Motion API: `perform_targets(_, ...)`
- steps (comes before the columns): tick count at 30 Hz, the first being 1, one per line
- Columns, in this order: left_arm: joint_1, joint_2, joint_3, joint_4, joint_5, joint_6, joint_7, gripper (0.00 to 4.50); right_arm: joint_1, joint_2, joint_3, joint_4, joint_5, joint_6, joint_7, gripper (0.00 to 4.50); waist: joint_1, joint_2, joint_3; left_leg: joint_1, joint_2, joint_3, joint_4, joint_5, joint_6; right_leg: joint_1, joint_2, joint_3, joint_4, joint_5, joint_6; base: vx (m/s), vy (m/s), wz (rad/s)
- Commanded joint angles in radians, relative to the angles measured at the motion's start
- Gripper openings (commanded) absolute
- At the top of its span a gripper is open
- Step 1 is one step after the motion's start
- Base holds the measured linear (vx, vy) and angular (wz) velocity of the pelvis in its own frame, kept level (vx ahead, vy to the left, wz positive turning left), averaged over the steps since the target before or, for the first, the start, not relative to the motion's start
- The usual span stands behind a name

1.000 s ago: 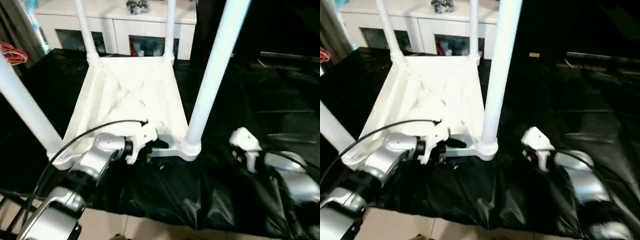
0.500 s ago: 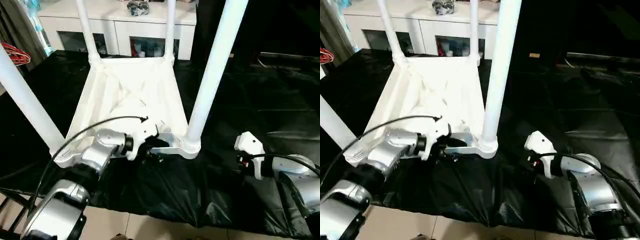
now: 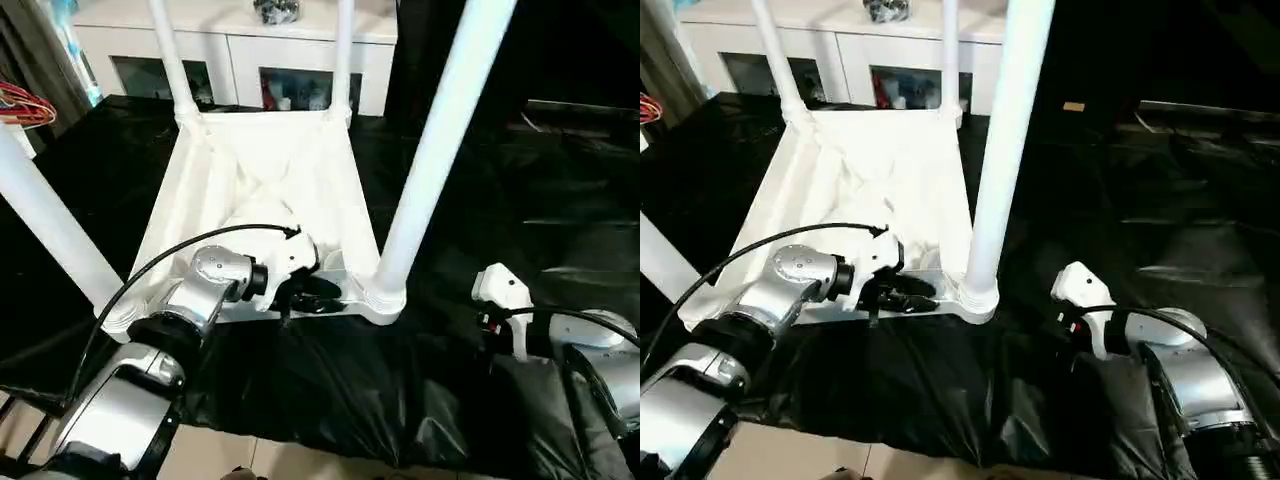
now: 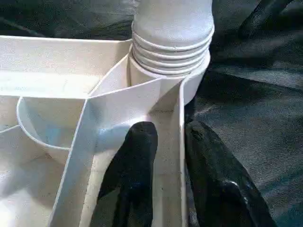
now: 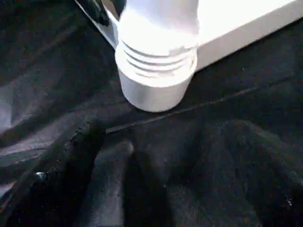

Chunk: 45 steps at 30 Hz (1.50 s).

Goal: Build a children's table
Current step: Rotate table base, then rotate leg to tighten

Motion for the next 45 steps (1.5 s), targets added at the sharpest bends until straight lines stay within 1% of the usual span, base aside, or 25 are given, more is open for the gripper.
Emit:
perform_targets(1, -0.019, 0.002, -0.012, 0.020, 0.018, -0.010, -0.004, 0.82, 0.002, -0.013, 0.003, -0.013, 0.005, 0.013, -0.001, 4.50, 0.006, -0.002, -0.065, 0.008, 0.019, -0.008, -0.070, -0.252, 0.059, 0.058, -0.045, 0.034, -0.080, -0.232, -0.244, 0.000, 0.000, 0.00)
perform_targets(2, -0.023, 0.002, -0.011, 0.036, 0.031, -0.021, 0.000, 0.82, 0.002, -0.013, 0.004, -0.013, 0.006, 0.015, -0.002, 4.50, 0.006, -0.002, -0.064, 0.010, 0.019, -0.009, -0.071, -0.262, 0.054, 0.057, -0.045, 0.034, -0.083, -0.251, -0.237, 0.000, 0.000, 0.00)
perform_targets(3, -0.023, 0.002, -0.011, 0.036, 0.031, -0.021, 0.000, 0.53, 0.002, -0.013, 0.004, -0.013, 0.006, 0.015, -0.002, 4.50, 0.006, -0.003, -0.064, 0.010, 0.019, -0.009, -0.071, -0.267, 0.052, 0.057, -0.044, 0.034, -0.084, -0.260, -0.234, 0.000, 0.000, 0.00)
perform_targets(4, -0.025, 0.001, -0.008, 0.043, 0.034, -0.025, 0.000, 0.45, 0.002, -0.014, 0.004, -0.014, 0.006, 0.016, -0.002, 4.50, 0.006, -0.003, -0.063, 0.011, 0.019, -0.009, -0.072, -0.271, 0.049, 0.057, -0.045, 0.035, -0.085, -0.268, -0.231, 0.000, 0.000, 0.00)
perform_targets(7, -0.031, 0.001, -0.007, 0.057, 0.042, -0.020, -0.012, 0.39, 0.003, -0.013, 0.004, -0.016, 0.008, 0.021, 0.000, 4.50, 0.006, -0.002, -0.062, 0.011, 0.019, -0.010, -0.073, -0.276, 0.045, 0.055, -0.046, 0.035, -0.087, -0.283, -0.224, 0.000, 0.000, 0.00)
perform_targets(9, -0.031, 0.003, -0.011, 0.058, 0.046, -0.015, -0.022, 0.11, 0.003, -0.013, 0.004, -0.017, 0.009, 0.023, 0.001, 4.50, 0.006, -0.003, -0.062, 0.010, 0.018, -0.011, -0.074, -0.282, 0.043, 0.057, -0.046, 0.034, -0.088, -0.299, -0.219, 0.000, 0.000, 0.00)
perform_targets(12, -0.032, 0.011, -0.023, 0.062, 0.056, -0.007, -0.046, 0.01, 0.003, -0.012, 0.005, -0.016, 0.010, 0.026, 0.004, 4.50, 0.005, -0.004, -0.063, 0.009, 0.019, -0.012, -0.074, -0.274, 0.044, 0.057, -0.047, 0.035, -0.088, -0.303, -0.213, 0.000, 0.000, 0.00)
perform_targets(15, -0.032, 0.016, -0.026, 0.069, 0.066, -0.004, -0.076, 0.01, -0.001, -0.008, 0.008, -0.011, 0.010, 0.027, 0.005, 4.50, 0.004, -0.006, -0.065, 0.007, 0.019, -0.011, -0.072, -0.253, 0.050, 0.058, -0.046, 0.035, -0.084, -0.266, -0.221, 0.000, 0.000, 0.00)
perform_targets(20, -0.023, 0.027, -0.035, 0.046, 0.063, 0.027, -0.124, 0.01, -0.018, 0.007, 0.016, 0.002, 0.013, 0.026, 0.010, 4.50, 0.005, -0.003, -0.067, 0.006, 0.021, -0.010, -0.070, -0.229, 0.060, 0.059, -0.046, 0.035, -0.075, -0.195, -0.253, 0.000, 0.000, 0.00)
perform_targets(23, -0.012, 0.031, -0.032, 0.020, 0.055, 0.049, -0.138, 0.01, -0.033, 0.021, 0.023, 0.015, 0.016, 0.026, 0.012, 4.50, 0.005, 0.000, -0.066, 0.009, 0.022, -0.008, -0.071, -0.242, 0.056, 0.057, -0.046, 0.035, -0.076, -0.203, -0.261, 0.000, 0.000, 0.00)
perform_targets(24, 0.002, 0.021, -0.020, -0.008, 0.039, 0.076, -0.126, 0.01, -0.046, 0.038, 0.037, 0.026, 0.013, 0.023, 0.014, 4.50, 0.004, -0.008, -0.065, 0.009, 0.022, -0.007, -0.071, -0.244, 0.056, 0.057, -0.046, 0.035, -0.076, -0.209, -0.261, 0.000, 0.000, 0.00)
perform_targets(25, 0.002, 0.021, -0.020, -0.008, 0.039, 0.076, -0.126, 0.01, -0.046, 0.038, 0.037, 0.026, 0.013, 0.023, 0.014, 4.50, 0.004, -0.004, -0.064, 0.007, 0.022, -0.009, -0.072, -0.247, 0.054, 0.058, -0.048, 0.035, -0.076, -0.227, -0.260, 0.000, 0.000, 0.00)
perform_targets(26, 0.011, 0.013, -0.013, -0.025, 0.030, 0.086, -0.116, 0.01, -0.054, 0.049, 0.044, 0.035, 0.003, 0.010, 0.005, 4.50, 0.006, -0.004, -0.065, 0.012, 0.023, -0.008, -0.071, -0.251, 0.050, 0.055, -0.049, 0.036, -0.079, -0.239, -0.256, 0.000, 0.000, 0.00)
perform_targets(27, 0.021, 0.000, -0.002, -0.045, 0.021, 0.096, -0.097, 0.01, -0.069, 0.066, 0.048, 0.049, -0.001, 0.013, -0.010, 4.50, 0.006, -0.003, -0.065, 0.011, 0.024, -0.009, -0.072, -0.248, 0.049, 0.056, -0.049, 0.036, -0.077, -0.235, -0.257, 0.000, 0.000, 0.00)
perform_targets(28, 0.021, 0.000, -0.002, -0.045, 0.021, 0.096, -0.097, 0.01, -0.069, 0.066, 0.048, 0.049, -0.001, 0.013, -0.010, 4.50, 0.006, -0.005, -0.065, 0.009, 0.023, -0.009, -0.072, -0.241, 0.050, 0.056, -0.049, 0.036, -0.075, -0.227, -0.259, 0.000, 0.000, 0.00)
perform_targets(29, 0.030, -0.012, 0.006, -0.063, 0.015, 0.098, -0.081, 0.01, -0.081, 0.079, 0.052, 0.063, -0.005, 0.005, -0.018, 4.50, 0.006, -0.012, -0.067, 0.010, 0.024, -0.008, -0.072, -0.235, 0.051, 0.055, -0.048, 0.036, -0.075, -0.215, -0.259, 0.000, 0.000, 0.00)
perform_targets(30, 0.030, -0.012, 0.006, -0.063, 0.015, 0.098, -0.081, 0.01, -0.081, 0.079, 0.052, 0.063, -0.005, 0.005, -0.018, 4.50, 0.007, -0.010, -0.067, 0.008, 0.023, -0.009, -0.072, -0.230, 0.052, 0.056, -0.049, 0.036, -0.072, -0.212, -0.261, 0.000, 0.000, 0.00)
perform_targets(32, 0.053, -0.032, 0.006, -0.099, 0.021, 0.115, -0.043, 0.01, -0.116, 0.116, 0.072, 0.092, 0.006, 0.005, -0.003, 4.50, 0.009, -0.016, -0.067, 0.009, 0.024, -0.007, -0.071, -0.221, 0.057, 0.056, -0.049, 0.037, -0.072, -0.210, -0.259, 0.000, 0.000, 0.00)
perform_targets(35, 0.057, -0.032, 0.003, -0.103, 0.024, 0.116, -0.039, 0.01, -0.121, 0.120, 0.075, 0.095, 0.007, 0.006, -0.001, 4.50, 0.012, -0.012, -0.064, 0.010, 0.023, -0.007, -0.072, -0.228, 0.055, 0.053, -0.049, 0.038, -0.078, -0.254, -0.234, 0.000, 0.000, 0.00)
perform_targets(37, 0.063, -0.031, 0.003, -0.115, 0.026, 0.122, -0.040, 0.00, -0.132, 0.127, 0.077, 0.109, 0.002, -0.002, -0.007, 4.22, 0.016, -0.012, -0.065, 0.010, 0.024, -0.007, -0.073, -0.219, 0.052, 0.053, -0.050, 0.039, -0.077, -0.253, -0.229, 0.000, 0.000, 0.00)
perform_targets(39, 0.079, -0.023, 0.002, -0.142, 0.031, 0.131, -0.041, 0.00, -0.162, 0.143, 0.076, 0.146, -0.001, -0.012, -0.013, 4.11, 0.016, -0.015, -0.067, 0.010, 0.025, -0.007, -0.073, -0.212, 0.049, 0.053, -0.051, 0.039, -0.073, -0.237, -0.234, 0.000, 0.000, 0.00)
perform_targets(40, 0.082, -0.021, 0.002, -0.146, 0.032, 0.132, -0.041, 0.00, -0.166, 0.145, 0.076, 0.150, -0.001, -0.013, -0.012, 4.02, 0.015, -0.015, -0.067, 0.007, 0.024, -0.008, -0.073, -0.207, 0.049, 0.055, -0.051, 0.038, -0.072, -0.232, -0.234, 0.000, 0.000, 0.00)
perform_targets(43, 0.092, -0.008, 0.002, -0.163, 0.034, 0.135, -0.045, 0.00, -0.178, 0.152, 0.071, 0.168, 0.004, -0.022, -0.005, 3.77, 0.017, -0.013, -0.067, 0.009, 0.024, -0.006, -0.071, -0.193, 0.056, 0.053, -0.049, 0.040, -0.070, -0.205, -0.237, 0.000, 0.000, 0.00)
perform_targets(44, 0.095, -0.006, 0.002, -0.168, 0.035, 0.138, -0.045, 0.00, -0.182, 0.157, 0.065, 0.175, 0.011, -0.023, -0.005, 3.57, 0.018, -0.016, -0.068, 0.009, 0.023, -0.005, -0.071, -0.188, 0.058, 0.054, -0.049, 0.039, -0.069, -0.196, -0.238, 0.000, 0.000, 0.00)
perform_targets(45, 0.096, -0.004, 0.002, -0.170, 0.036, 0.139, -0.045, 0.00, -0.184, 0.160, 0.061, 0.180, 0.015, -0.024, -0.004, 3.57, 0.018, -0.015, -0.068, 0.008, 0.023, -0.005, -0.071, -0.185, 0.059, 0.055, -0.049, 0.039, -0.067, -0.193, -0.240, 0.000, 0.000, 0.00)
